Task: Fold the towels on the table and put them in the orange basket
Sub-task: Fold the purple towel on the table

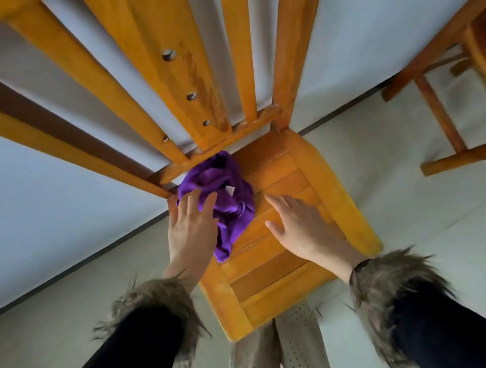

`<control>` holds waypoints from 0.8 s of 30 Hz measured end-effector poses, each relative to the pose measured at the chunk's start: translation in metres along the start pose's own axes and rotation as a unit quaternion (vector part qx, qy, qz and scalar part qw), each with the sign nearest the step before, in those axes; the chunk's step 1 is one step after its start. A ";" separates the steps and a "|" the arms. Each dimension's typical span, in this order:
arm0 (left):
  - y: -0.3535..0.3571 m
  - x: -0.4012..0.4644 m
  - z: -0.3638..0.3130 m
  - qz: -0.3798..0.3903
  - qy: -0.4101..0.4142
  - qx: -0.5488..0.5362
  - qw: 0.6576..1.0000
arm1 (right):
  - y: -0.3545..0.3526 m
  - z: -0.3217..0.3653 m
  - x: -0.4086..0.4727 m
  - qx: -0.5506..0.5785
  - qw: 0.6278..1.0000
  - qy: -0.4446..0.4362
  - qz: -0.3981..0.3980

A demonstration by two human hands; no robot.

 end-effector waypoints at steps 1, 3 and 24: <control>0.005 0.006 0.002 -0.002 0.000 -0.002 1.000 | 0.009 0.002 0.008 0.005 1.000 0.002 0.006; 0.016 0.014 0.005 0.005 0.005 -0.001 1.000 | 0.023 0.007 0.021 0.024 1.000 0.007 0.017; -0.102 -0.024 0.065 -0.058 -0.045 -0.376 0.924 | -0.021 0.071 0.025 0.263 0.964 0.013 0.023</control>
Point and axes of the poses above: each hand's wrist, its own x-axis towards the middle knuckle, its own y-axis out of the palm, z = x × y, the point moved 8 cm from there along x, towards the middle knuckle, and after that the axes turned 7 degrees about -z, right-handed, at the moved point
